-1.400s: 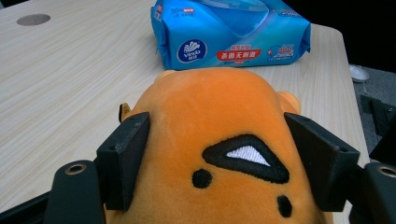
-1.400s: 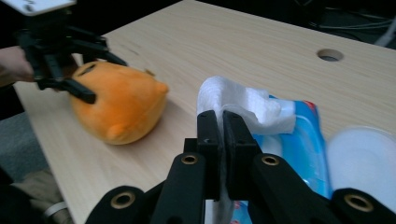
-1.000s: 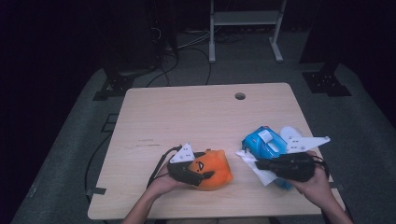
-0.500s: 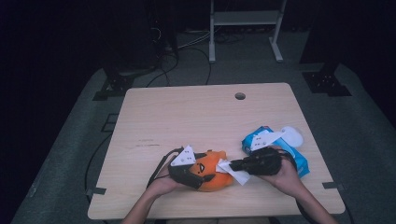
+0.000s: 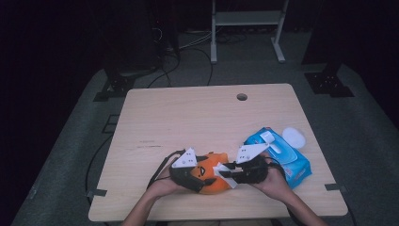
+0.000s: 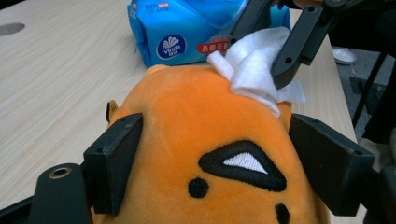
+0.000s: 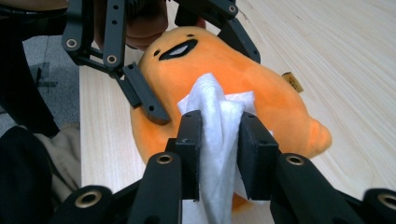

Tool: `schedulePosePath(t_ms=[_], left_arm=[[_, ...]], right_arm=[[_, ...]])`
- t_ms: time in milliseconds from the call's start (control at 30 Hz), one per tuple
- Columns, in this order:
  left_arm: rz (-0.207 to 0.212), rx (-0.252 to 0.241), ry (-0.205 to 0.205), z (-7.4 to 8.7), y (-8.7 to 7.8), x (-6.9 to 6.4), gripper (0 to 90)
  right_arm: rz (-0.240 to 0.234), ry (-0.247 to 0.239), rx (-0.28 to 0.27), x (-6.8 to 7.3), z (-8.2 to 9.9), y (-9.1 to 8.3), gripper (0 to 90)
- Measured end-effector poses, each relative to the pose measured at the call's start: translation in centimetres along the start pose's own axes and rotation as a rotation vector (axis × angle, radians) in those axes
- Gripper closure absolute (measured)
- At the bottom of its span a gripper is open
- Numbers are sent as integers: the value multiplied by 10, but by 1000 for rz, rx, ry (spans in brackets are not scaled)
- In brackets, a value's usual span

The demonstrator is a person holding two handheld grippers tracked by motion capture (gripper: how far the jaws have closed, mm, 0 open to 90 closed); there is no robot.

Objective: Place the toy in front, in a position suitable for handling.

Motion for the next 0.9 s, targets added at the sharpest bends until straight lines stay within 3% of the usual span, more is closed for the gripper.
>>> schedulePosePath(t_ms=[133,233,367,433,567,700,900], left_arm=[[13,15,3,0,-2,1,199],[-2,34,18,-5,-7,2,177],[-19,-11,6,-16,-23,1,131],[-29,-3,17,-16,-30,-1,122],[-30,75,48,2,-32,-2,248],[-16,57,21,5,-28,2,311],[-18,43,6,7,-22,7,316]], right_arm=[[-21,27,-13,-1,0,8,710],[-29,52,8,1,3,13,755],[-14,67,18,1,5,13,793],[-20,81,18,1,6,13,797],[-27,111,20,-3,8,10,812],[-31,132,12,-5,9,10,814],[-13,123,6,-4,3,6,834]])
Point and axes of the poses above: each handheld gripper's, and its own axes: y roughly forward along the jaws, z roughly out of its underside, x roughly to its left, the point moved 8 cm from there along y, roughly forward along the jaws, and after that the axes turned 8 degrees about z, right-handed, at the moved point
